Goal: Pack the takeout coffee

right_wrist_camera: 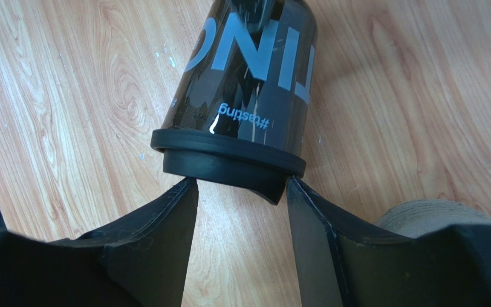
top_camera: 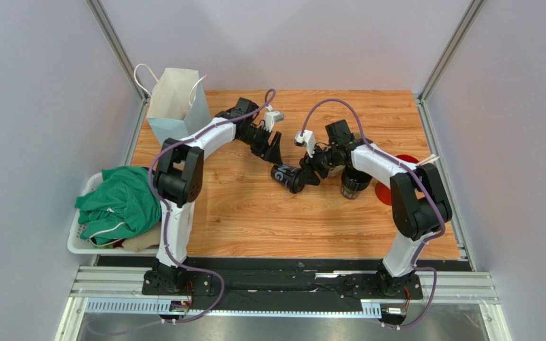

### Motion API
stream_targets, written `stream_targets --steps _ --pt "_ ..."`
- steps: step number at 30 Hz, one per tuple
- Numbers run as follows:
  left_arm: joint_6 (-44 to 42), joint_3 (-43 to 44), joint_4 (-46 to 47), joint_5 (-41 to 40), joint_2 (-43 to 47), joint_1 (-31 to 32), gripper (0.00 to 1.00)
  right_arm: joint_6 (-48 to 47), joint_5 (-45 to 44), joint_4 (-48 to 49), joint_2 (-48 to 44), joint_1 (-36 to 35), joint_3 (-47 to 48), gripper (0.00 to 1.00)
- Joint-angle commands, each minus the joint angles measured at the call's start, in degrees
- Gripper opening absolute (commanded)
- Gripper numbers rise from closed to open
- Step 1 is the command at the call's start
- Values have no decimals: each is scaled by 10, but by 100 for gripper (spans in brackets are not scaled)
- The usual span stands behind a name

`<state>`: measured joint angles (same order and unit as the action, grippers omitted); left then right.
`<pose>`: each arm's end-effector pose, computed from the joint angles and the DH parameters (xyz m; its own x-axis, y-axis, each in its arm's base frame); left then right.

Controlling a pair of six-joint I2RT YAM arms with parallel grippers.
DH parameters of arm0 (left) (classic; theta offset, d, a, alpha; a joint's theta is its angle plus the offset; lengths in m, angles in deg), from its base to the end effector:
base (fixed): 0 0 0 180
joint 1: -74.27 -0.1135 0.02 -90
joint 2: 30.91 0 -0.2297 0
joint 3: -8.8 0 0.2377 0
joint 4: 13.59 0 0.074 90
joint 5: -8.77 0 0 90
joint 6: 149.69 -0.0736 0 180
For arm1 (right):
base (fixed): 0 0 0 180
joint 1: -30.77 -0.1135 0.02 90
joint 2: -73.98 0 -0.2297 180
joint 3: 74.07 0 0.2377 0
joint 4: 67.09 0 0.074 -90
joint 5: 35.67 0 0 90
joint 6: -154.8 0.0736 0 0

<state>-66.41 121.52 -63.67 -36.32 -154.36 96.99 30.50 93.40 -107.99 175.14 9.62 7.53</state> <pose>0.3873 -0.2185 0.1508 -0.7306 0.3957 -0.5565 0.6813 0.4772 -0.5550 0.3126 0.1707 0.1452 -0.3491 -0.6042 -0.7163 -0.9281 0.3286 0.1751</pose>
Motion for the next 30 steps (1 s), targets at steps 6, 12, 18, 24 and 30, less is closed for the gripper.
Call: stream_targets --steps 6,12,18,24,30 --pt "-15 15 -24 -46 -41 5 74 14 12 16 -9 -6 39 57" --pt "-17 0 -23 -67 -30 4 74 42 25 28 -12 -10 53 57" --pt "-14 -6 -22 -74 -30 -10 74 56 21 35 -7 -19 68 57" --pt "-6 -6 -19 -64 -32 -22 74 74 7 54 4 -26 94 57" --pt "-5 -7 -15 -62 -32 -28 74 88 1 55 31 -30 128 57"
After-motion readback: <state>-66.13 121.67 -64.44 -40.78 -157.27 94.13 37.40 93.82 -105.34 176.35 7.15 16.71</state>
